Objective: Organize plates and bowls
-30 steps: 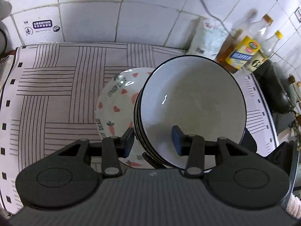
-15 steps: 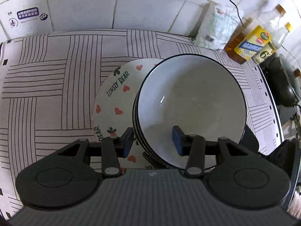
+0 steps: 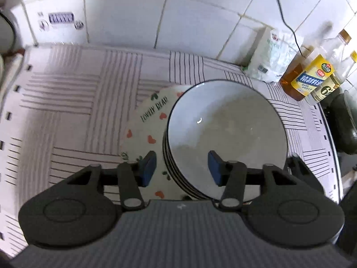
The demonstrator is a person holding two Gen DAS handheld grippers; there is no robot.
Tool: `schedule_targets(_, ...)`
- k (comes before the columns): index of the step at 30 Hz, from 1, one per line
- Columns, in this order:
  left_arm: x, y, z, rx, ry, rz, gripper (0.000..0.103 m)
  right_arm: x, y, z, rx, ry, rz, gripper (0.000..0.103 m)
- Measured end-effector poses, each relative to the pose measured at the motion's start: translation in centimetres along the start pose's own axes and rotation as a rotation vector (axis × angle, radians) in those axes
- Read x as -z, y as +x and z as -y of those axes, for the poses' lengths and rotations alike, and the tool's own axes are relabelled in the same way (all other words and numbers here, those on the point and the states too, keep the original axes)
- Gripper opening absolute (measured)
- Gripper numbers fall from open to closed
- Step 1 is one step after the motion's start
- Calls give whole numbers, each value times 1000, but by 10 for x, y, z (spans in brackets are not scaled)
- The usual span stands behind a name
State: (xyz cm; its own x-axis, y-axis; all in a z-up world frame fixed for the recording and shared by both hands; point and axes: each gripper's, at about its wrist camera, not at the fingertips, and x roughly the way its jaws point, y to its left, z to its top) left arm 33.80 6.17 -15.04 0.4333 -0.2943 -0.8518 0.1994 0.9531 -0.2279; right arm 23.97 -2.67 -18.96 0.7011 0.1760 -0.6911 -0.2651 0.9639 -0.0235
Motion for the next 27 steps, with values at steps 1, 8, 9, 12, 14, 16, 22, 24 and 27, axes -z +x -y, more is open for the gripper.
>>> schedule_targets(1,0,-7,1,-9,1,20,56,1,-7,-1,2,0,-5,101)
schedule_targets(8,16,-57,19,-63,52,166,64,10,-57,7,5,94,16,102)
schedule_targets(9,19,-62,23,-76,62,176,64,11,-64,9,19,102,18,102)
schedule_targets(12,30,-79,35,-96,89,200,67,10,-86,14,61,144,11,102)
schedule_targets(14,39,-90,43,-106,114,214,71,9,-96,20,29,186,-40,103)
schedule_targets(16,47,-100,51,-114,135,227,71,15,-106,29,-14,230,-81,103)
schedule_targets(22,67,-131,66,-105,127,246,81,24,-146,36,135,250,-89,103)
schedule_targets(24,74,-143,71,-91,126,257,84,23,-161,36,168,250,-77,103)
schedule_targets(27,85,-159,76,-94,128,271,89,18,-184,39,205,254,-48,103)
